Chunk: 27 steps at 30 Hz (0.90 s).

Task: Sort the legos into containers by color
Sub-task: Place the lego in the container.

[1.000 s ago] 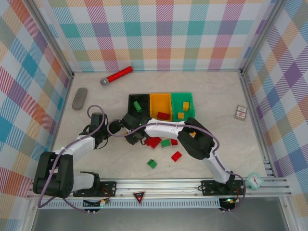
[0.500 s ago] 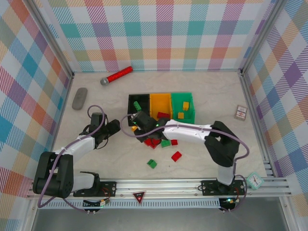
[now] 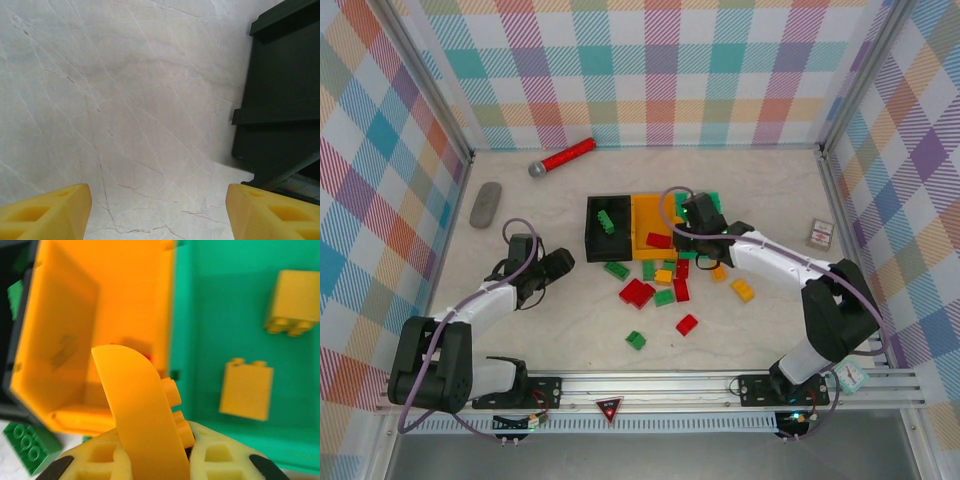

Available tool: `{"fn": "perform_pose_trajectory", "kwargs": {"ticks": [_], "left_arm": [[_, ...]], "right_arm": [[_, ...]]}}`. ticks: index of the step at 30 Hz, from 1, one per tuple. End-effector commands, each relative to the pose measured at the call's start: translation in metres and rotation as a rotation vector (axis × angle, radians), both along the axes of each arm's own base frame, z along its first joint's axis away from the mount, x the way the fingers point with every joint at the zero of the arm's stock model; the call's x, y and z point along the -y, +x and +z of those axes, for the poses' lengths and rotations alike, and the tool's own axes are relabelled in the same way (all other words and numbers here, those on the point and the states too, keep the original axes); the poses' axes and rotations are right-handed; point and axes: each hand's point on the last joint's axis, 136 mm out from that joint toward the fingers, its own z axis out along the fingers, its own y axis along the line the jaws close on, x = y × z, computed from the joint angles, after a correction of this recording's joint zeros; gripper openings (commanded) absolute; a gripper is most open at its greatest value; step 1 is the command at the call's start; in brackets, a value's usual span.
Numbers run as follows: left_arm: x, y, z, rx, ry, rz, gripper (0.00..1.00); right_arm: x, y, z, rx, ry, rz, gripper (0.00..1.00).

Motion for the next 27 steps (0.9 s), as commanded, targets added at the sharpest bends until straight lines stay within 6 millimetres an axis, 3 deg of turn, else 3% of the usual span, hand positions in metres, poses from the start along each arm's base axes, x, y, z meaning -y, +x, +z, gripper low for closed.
{"fn": "perform_pose_trajectory", "kwargs": {"ticks": [1, 5, 7, 9, 13, 18, 23, 27], "left_arm": [[0.002, 0.005, 0.013, 0.048, -0.016, -0.014, 0.71], [0.005, 0.005, 0.014, 0.055, -0.027, -0.025, 0.72], [0.004, 0.005, 0.014, 0.052, -0.026, -0.025, 0.72], [0.005, 0.005, 0.013, 0.051, -0.029, -0.028, 0.72], [0.007, 0.005, 0.013, 0.055, -0.033, -0.038, 0.72], [0.012, 0.007, 0.012, 0.064, -0.058, -0.057, 0.72], [0.025, 0.01, 0.011, 0.084, -0.124, -0.097, 0.73], [0.033, 0.012, 0.008, 0.087, -0.163, -0.12, 0.73]], "right_arm": [[0.005, 0.01, 0.007, 0.004, 0.063, -0.038, 0.22], [0.019, 0.025, -0.003, 0.002, 0.03, -0.068, 0.27], [0.023, 0.031, -0.005, -0.001, 0.002, -0.081, 0.34], [0.021, 0.031, -0.005, -0.004, 0.005, -0.07, 0.44], [0.014, 0.023, -0.005, -0.01, 0.046, -0.033, 0.53], [0.003, 0.001, -0.007, -0.044, 0.068, 0.053, 0.53], [-0.01, -0.037, -0.013, -0.05, -0.036, 0.148, 0.53], [-0.009, -0.065, -0.023, -0.091, -0.053, 0.165, 0.53]]}}
